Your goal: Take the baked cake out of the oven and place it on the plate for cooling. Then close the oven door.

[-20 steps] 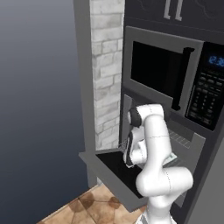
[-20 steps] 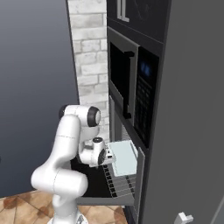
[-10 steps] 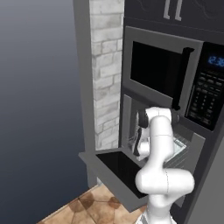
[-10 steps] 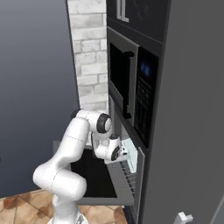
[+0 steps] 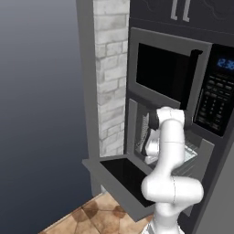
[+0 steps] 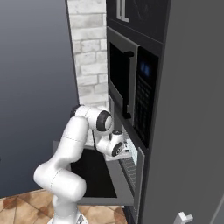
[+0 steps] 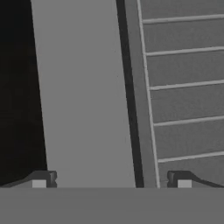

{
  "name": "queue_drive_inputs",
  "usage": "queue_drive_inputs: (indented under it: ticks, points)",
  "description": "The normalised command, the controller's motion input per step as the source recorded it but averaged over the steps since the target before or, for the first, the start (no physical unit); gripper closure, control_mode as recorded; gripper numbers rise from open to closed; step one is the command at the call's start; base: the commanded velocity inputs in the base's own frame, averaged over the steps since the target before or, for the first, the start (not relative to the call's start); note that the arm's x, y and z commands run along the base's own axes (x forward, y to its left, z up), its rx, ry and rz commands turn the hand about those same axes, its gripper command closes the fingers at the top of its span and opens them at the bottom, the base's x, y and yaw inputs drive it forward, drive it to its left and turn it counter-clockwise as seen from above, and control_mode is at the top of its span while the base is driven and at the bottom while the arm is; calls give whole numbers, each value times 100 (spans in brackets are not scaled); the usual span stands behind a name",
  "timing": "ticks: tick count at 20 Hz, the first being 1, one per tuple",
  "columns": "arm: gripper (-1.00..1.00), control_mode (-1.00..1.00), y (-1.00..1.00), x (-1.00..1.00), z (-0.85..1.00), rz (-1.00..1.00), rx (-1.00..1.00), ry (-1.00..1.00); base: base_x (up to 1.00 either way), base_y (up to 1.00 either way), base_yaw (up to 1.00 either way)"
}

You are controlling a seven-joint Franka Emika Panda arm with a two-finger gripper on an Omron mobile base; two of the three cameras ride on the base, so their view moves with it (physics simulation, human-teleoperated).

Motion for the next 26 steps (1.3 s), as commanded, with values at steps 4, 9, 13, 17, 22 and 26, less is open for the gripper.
queue_drive_inputs:
  ticks: [4,9,13,17,22,26]
  points:
    - [-100,-100,100,-73,77,0,0,0,0,0,0]
    - [-100,-100,100,-89,83,0,-3,0,0,0,0]
    - [-100,-100,97,-91,100,0,-8,-4,0,0,0]
    - [-100,-100,92,-57,100,-1,-7,-5,0,0,0]
    - [-100,-100,88,-17,100,-5,-5,-3,0,0,0]
    - [-100,-100,75,0,100,-9,-2,0,0,0,0]
